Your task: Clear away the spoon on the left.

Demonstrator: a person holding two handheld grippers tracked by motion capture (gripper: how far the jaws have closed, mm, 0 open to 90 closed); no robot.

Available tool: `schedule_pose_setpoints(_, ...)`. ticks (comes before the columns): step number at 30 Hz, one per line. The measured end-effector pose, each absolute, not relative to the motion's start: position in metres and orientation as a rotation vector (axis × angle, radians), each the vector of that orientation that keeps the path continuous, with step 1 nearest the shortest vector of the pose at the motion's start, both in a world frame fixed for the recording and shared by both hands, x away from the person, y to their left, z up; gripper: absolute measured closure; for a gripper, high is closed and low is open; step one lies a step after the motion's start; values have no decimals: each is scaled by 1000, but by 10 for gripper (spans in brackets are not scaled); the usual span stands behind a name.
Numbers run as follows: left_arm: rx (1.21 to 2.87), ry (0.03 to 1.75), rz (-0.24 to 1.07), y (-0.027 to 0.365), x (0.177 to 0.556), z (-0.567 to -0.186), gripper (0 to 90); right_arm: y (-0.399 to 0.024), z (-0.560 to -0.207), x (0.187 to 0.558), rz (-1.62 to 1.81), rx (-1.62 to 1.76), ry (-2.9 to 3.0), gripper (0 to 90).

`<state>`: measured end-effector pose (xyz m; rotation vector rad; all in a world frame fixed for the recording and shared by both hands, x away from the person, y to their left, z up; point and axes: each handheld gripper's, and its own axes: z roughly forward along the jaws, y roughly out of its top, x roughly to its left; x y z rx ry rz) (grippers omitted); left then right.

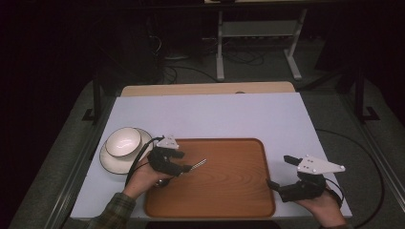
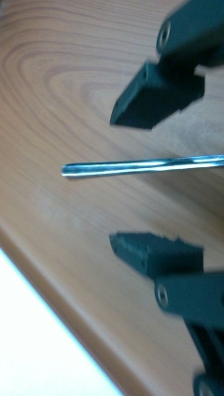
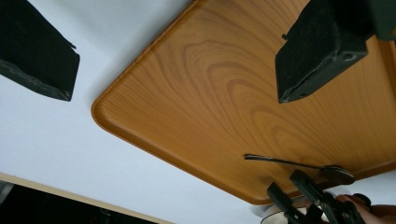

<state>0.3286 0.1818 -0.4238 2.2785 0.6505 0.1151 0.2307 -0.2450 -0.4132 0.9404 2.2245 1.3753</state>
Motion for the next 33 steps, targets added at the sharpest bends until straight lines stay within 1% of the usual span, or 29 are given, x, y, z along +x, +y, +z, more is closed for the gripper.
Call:
schedule_pose_setpoints(1,2267,653,127,183,328,-422,295,-245,-413,230,1377,938,2224,0)
schedule_pose_setpoints(2,2259,655,136,183,328,-421,228,-245,-413,231,1378,936,2226,0)
schedule_pose_setpoints(4,2238,658,154,185,326,-419,176,-245,-413,231,1378,936,2227,0)
schedule_pose_setpoints(8,2205,649,170,190,323,-413,135,-245,-413,231,1375,936,2225,0)
schedule_pose_setpoints(20,2135,625,223,209,307,-394,133,-244,-410,228,1372,932,2207,0)
schedule_pose_setpoints(33,2051,683,299,248,290,-386,133,-248,-408,227,1376,943,2181,0)
